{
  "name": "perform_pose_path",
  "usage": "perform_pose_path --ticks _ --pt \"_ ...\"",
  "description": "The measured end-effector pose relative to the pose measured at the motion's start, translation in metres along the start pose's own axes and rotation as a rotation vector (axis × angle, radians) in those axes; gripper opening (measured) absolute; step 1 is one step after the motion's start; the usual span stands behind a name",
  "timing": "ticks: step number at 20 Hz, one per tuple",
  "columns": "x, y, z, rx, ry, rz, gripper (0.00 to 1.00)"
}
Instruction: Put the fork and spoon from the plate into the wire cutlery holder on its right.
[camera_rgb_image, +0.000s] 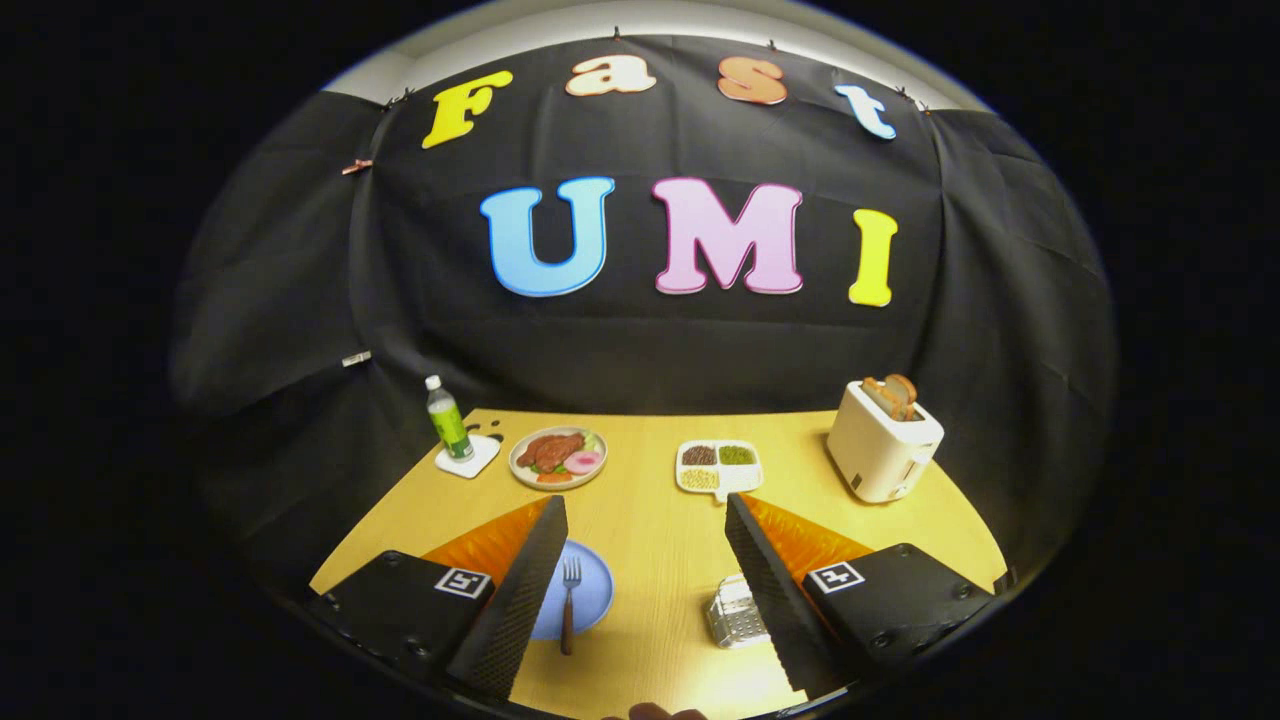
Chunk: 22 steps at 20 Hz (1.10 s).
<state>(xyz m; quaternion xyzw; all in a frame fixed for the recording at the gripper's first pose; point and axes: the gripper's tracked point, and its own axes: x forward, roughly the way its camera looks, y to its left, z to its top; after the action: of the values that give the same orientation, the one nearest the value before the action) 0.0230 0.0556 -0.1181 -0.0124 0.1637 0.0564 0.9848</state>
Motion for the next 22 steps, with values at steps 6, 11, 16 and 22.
perform_pose_path --ticks 6,11,16,22 --pt "0.023 0.053 -0.078 -0.079 0.237 0.129 0.99" --pt "0.052 0.073 -0.129 -0.169 0.376 0.169 0.98" --pt "0.079 0.084 -0.177 -0.206 0.529 0.201 0.97" --pt "0.107 0.085 -0.215 -0.211 0.643 0.192 0.91"
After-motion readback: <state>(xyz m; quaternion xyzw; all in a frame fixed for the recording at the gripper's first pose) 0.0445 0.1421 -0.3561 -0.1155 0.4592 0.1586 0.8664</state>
